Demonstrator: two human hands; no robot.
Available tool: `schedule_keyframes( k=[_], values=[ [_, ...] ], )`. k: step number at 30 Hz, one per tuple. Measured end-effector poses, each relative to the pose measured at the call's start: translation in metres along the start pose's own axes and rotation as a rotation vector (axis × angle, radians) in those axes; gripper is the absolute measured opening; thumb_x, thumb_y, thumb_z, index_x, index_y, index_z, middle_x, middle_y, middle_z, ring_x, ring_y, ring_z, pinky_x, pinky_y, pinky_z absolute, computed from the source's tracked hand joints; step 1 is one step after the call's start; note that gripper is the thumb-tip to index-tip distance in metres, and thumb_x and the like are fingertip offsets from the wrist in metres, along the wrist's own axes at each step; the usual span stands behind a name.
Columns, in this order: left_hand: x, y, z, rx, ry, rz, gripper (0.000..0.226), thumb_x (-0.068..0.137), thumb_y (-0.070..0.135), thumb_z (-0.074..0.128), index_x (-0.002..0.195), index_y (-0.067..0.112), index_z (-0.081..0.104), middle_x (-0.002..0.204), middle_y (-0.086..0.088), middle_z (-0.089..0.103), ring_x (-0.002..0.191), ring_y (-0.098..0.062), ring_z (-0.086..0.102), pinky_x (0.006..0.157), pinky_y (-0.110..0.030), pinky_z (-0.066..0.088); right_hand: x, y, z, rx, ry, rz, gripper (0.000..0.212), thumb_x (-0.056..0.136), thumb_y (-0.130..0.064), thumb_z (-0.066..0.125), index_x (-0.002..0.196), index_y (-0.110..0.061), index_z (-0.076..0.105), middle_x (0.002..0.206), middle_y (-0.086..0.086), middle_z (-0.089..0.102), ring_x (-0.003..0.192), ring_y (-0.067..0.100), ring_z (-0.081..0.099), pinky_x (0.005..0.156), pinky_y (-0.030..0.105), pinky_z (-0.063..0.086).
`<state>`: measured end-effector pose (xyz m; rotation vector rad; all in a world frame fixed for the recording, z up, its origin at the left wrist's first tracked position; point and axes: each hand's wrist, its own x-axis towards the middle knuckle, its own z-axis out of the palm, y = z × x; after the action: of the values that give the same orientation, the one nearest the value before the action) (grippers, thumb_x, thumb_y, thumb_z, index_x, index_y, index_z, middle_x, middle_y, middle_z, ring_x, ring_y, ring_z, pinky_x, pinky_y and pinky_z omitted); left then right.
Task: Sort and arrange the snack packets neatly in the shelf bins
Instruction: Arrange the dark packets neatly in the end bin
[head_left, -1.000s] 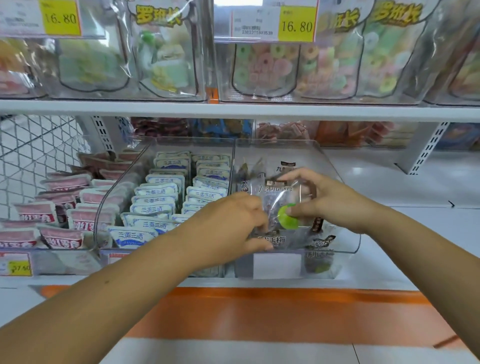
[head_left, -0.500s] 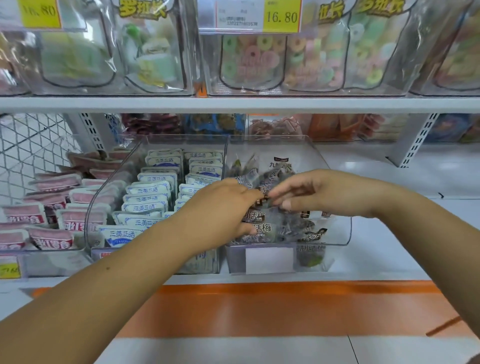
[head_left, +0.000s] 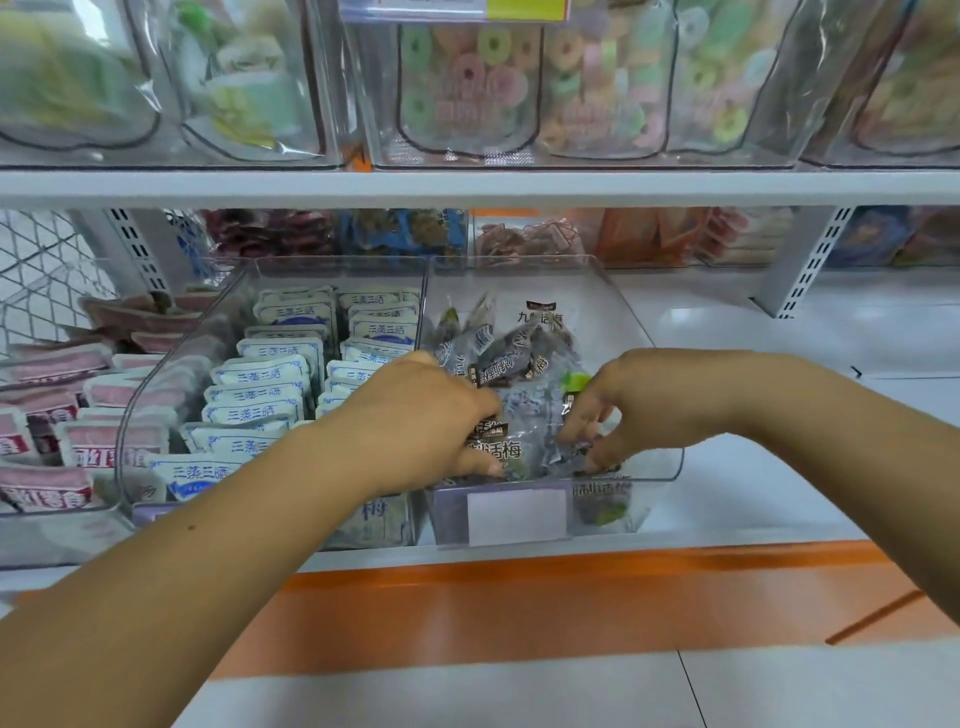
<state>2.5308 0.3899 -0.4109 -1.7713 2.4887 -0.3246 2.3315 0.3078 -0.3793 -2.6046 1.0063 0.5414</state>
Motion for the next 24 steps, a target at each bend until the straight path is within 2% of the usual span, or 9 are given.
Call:
schedule_keyframes(
  k=[2,5,7,10,13,17,19,21,24],
  values=[
    [0.000,-0.001,0.002,-0.012,-0.007,-0.003,0.058,0.085,0.069,0.045,0.130,0.032,0.048,0.116,0.010,0.063,0.105,-0.021,0.051,0.077,-0.027,0.021,0.001,-0.001,-0.002,-0.076,-0.037,-0.014,0.036,0.088,-0.043,0.065,0.122,-0.046,0.058,0.106,-0.024,0.059,0.099,0.001,0.055,0.082,0.022,0.044],
    [-0.001,-0.001,0.003,-0.069,-0.017,-0.024,0.057,0.084,0.070,0.046,0.131,0.037,0.046,0.115,0.013,0.064,0.107,-0.019,0.047,0.081,-0.026,0.026,0.010,0.001,0.000,-0.184,0.086,-0.043,0.036,0.092,-0.031,0.062,0.122,-0.048,0.056,0.101,-0.023,0.062,0.081,-0.001,0.051,0.075,0.022,0.044],
    [-0.003,-0.001,0.003,-0.103,-0.006,-0.011,0.056,0.086,0.070,0.045,0.132,0.040,0.043,0.115,0.015,0.063,0.108,-0.016,0.046,0.092,-0.025,0.029,0.014,0.007,-0.005,-0.140,0.113,-0.043,0.037,0.091,-0.028,0.063,0.122,-0.047,0.058,0.105,-0.019,0.064,0.087,0.003,0.056,0.078,0.023,0.046],
    [-0.009,-0.005,0.000,-0.180,-0.006,0.027,0.050,0.089,0.065,0.045,0.134,0.044,0.040,0.121,0.019,0.059,0.113,-0.011,0.044,0.099,-0.021,0.022,0.009,0.008,-0.023,0.076,0.019,-0.051,0.027,0.088,-0.029,0.064,0.111,-0.045,0.065,0.088,-0.030,0.062,0.079,-0.012,0.057,0.070,0.011,0.041],
    [-0.014,-0.010,-0.001,-0.181,0.025,0.079,0.049,0.092,0.062,0.043,0.138,0.046,0.037,0.125,0.018,0.052,0.118,-0.009,0.042,0.101,-0.021,0.021,0.019,-0.003,-0.034,0.135,0.229,-0.207,0.024,0.089,-0.019,0.061,0.099,-0.038,0.071,0.077,-0.028,0.063,0.072,-0.012,0.057,0.063,0.009,0.040],
    [-0.013,-0.011,-0.001,-0.119,0.063,0.129,0.050,0.093,0.060,0.043,0.138,0.039,0.039,0.123,0.012,0.055,0.117,-0.013,0.047,0.101,-0.028,0.032,0.054,-0.022,-0.011,-0.020,0.027,-0.331,0.024,0.086,-0.011,0.064,0.104,-0.026,0.060,0.095,-0.013,0.058,0.086,0.008,0.053,0.068,0.012,0.040],
    [-0.014,-0.015,-0.001,-0.143,0.073,0.170,0.048,0.090,0.059,0.050,0.133,0.037,0.046,0.112,0.012,0.063,0.105,-0.015,0.057,0.093,-0.031,0.042,0.067,-0.016,-0.001,-0.143,-0.087,-0.328,0.044,0.081,-0.026,0.073,0.121,-0.025,0.053,0.115,-0.007,0.053,0.102,0.013,0.049,0.079,0.021,0.044],
    [-0.015,-0.019,0.004,-0.133,0.069,0.215,0.043,0.089,0.058,0.048,0.127,0.038,0.054,0.101,0.015,0.068,0.092,-0.012,0.063,0.085,-0.031,0.047,0.076,-0.003,0.001,-0.328,-0.103,-0.312,0.063,0.076,-0.050,0.071,0.134,-0.038,0.047,0.138,-0.009,0.039,0.120,0.015,0.038,0.098,0.036,0.041],
    [-0.018,-0.023,0.013,-0.168,0.038,0.247,0.044,0.089,0.057,0.038,0.126,0.040,0.057,0.104,0.019,0.069,0.092,-0.007,0.062,0.086,-0.028,0.043,0.081,0.006,-0.004,-0.463,-0.038,-0.333,0.053,0.080,-0.054,0.066,0.130,-0.052,0.048,0.140,-0.014,0.033,0.121,0.015,0.034,0.098,0.039,0.038]
  ],
)
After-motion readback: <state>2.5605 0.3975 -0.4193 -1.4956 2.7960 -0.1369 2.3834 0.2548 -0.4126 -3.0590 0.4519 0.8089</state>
